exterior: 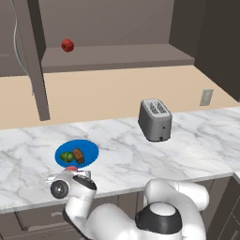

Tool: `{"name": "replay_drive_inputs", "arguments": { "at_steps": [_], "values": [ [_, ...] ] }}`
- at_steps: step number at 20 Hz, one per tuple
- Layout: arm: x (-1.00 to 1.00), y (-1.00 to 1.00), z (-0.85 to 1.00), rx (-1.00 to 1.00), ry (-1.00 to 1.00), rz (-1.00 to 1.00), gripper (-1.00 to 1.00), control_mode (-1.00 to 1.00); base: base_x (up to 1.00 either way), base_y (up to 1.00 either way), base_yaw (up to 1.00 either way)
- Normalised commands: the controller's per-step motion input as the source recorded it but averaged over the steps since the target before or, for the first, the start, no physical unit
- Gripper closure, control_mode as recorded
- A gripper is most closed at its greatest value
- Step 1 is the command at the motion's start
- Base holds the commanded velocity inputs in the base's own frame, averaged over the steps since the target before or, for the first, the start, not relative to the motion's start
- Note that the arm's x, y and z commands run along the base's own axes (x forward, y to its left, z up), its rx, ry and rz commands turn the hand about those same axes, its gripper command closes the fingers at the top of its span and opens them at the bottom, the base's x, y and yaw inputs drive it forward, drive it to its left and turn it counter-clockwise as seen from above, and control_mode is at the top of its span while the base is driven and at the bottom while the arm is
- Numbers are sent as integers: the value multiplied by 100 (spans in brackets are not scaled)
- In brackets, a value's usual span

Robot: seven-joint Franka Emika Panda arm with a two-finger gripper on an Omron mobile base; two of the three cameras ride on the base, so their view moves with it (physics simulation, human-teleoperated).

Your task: Pick the avocado and bread from the counter and place them on the plate. Then pick the jam from the cabinet and place it next to the plate. Lastly close the cabinet door.

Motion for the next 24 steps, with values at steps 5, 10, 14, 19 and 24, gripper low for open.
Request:
{"name": "replay_drive_inputs", "arguments": {
  "at_steps": [5,10,14,19,24],
  "values": [
    [0,0,-9,11,-4,0,100,-100,0,0,0],
    [-2,0,-2,16,0,0,-100,-100,0,0,0],
    [-38,-1,0,19,0,-2,-100,-100,0,0,0],
    [-82,0,0,19,2,-2,-100,-100,0,0,0],
    [-25,0,-6,15,8,-1,-100,-100,0,0,0]
  ]
}}
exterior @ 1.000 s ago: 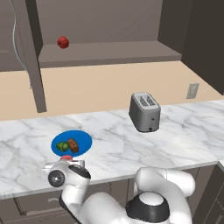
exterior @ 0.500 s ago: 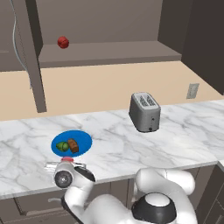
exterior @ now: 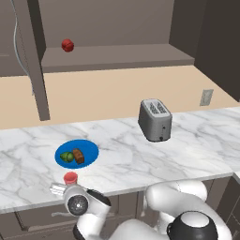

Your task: Pick the avocado and bread from the counter and place them on the plate. Then pick the jam from the cabinet and place it next to the plate. Lastly close the cabinet door.

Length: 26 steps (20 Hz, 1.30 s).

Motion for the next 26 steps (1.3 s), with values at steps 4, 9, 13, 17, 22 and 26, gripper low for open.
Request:
{"name": "replay_drive_inputs", "arguments": {
  "at_steps": [4,9,13,17,22,26],
  "values": [
    [-50,0,14,16,5,0,-100,-100,0,0,0],
    [-80,7,72,2,-2,0,-100,-100,0,0,0],
    [-86,27,85,-10,-12,0,-100,-100,0,0,0],
    [-76,40,98,-27,-24,0,-100,-100,0,0,0],
    [-53,48,99,-32,-25,-7,-100,-100,0,0,0],
    [-38,47,99,-37,-24,-12,-100,-100,0,0,0]
  ]
}}
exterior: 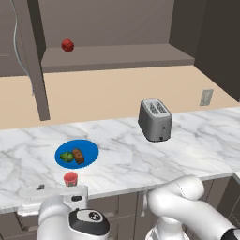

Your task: Pick the avocado and bread from the counter and place them on the plate. Then pick the jam from the cabinet and place it next to the plate. Lastly close the cabinet door.

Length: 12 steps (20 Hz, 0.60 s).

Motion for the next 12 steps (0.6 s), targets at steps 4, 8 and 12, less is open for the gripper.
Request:
{"name": "replay_drive_inputs", "arguments": {
  "at_steps": [4,8,12],
  "values": [
    [-15,35,72,-35,-26,-12,-100,-100,0,0,0],
    [3,29,16,-23,-32,-9,-100,-100,0,0,0],
    [32,23,0,-19,-41,-8,-100,-100,0,0,0]
  ]
}}
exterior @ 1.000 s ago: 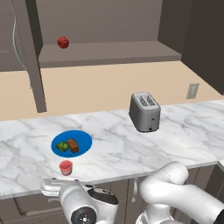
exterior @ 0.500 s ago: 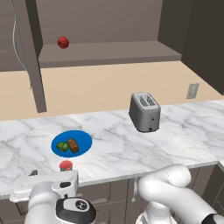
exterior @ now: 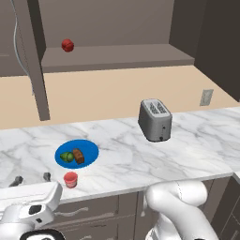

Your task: Pick the avocado and bread from the counter and place them on the plate. Then pick the jam from the cabinet and place it next to the plate. Lastly close the cabinet door.

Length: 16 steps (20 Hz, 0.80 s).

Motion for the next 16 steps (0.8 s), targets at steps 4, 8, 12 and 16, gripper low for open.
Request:
{"name": "replay_drive_inputs", "arguments": {
  "at_steps": [4,8,12,16],
  "values": [
    [59,14,-1,-18,-43,-8,-100,-100,0,0,0],
    [62,16,0,-12,-40,-6,-100,-100,0,0,0],
    [46,6,0,1,-33,1,-100,-100,0,0,0],
    [41,0,0,12,-28,3,-100,-100,0,0,0]
  ]
}}
